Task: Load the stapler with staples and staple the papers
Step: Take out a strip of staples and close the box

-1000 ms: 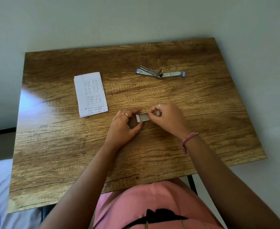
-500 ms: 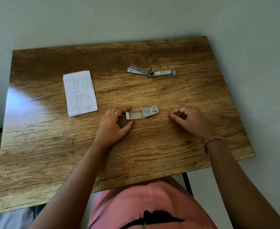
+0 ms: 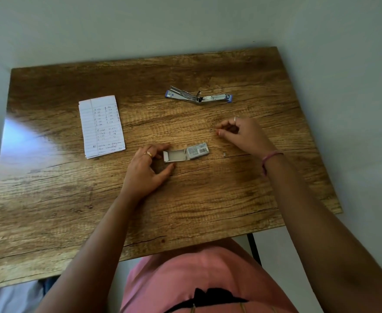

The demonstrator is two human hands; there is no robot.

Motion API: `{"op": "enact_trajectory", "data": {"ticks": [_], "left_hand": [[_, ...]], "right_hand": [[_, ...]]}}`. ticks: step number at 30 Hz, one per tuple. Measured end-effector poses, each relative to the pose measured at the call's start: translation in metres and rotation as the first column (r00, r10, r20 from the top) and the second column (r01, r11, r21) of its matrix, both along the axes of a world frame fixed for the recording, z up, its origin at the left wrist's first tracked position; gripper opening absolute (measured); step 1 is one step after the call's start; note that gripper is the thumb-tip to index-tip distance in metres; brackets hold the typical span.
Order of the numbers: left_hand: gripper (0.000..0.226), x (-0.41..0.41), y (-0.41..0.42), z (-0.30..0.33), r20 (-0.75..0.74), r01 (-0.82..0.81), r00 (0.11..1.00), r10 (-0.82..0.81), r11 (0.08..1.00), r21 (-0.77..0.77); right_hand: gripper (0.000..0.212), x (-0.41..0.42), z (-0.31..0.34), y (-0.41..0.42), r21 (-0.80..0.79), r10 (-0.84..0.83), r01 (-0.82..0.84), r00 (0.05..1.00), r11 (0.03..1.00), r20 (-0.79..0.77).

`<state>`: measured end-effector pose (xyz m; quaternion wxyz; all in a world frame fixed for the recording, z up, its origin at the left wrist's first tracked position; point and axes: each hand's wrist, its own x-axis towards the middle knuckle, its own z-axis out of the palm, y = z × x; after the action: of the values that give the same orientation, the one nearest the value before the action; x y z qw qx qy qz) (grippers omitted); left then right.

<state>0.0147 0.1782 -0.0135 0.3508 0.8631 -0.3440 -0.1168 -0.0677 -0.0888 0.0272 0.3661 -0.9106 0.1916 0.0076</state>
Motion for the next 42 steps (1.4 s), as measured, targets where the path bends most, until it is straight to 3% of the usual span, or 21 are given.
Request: {"op": "enact_trajectory", "data": {"ticks": [8,22,29,34,38,42], "left_hand": [[0.047,0.000,0.000,-0.001,-0.011,-0.012,1.000,0.012,1.000,-0.014],[0.047,0.001,0.000,-0.001,-0.009,-0.007,1.000,0.007,1.000,-0.016],[0.047,0.002,0.001,-0.003,0.017,-0.008,1.000,0.008,1.000,-0.015],[0.047,0.003,0.001,-0.005,0.019,0.008,1.000,-0.008,1.000,-0.021],[0.047,0.004,0.001,-0.004,0.025,0.007,1.000,-0.007,1.000,-0.017],[0.046,0.003,0.001,-0.002,0.008,0.007,1.000,-0.007,1.000,-0.018]], "right_hand": [[0.024,0.018,-0.007,-0.002,-0.014,0.012,-0.012,0.999,1.000,-0.030],[0.012,0.011,0.000,0.013,-0.053,0.051,-0.046,0.995,0.998,0.091],[0.017,0.014,0.006,0.060,-0.118,0.311,-0.309,0.950,0.944,-0.007],[0.021,0.025,0.001,0.075,-0.195,0.377,-0.377,0.925,0.905,-0.039],[0.023,0.024,0.002,0.073,-0.184,0.373,-0.370,0.928,0.911,-0.020],[0.020,0.014,0.008,0.061,-0.110,0.250,-0.242,0.966,0.964,0.068]]}}
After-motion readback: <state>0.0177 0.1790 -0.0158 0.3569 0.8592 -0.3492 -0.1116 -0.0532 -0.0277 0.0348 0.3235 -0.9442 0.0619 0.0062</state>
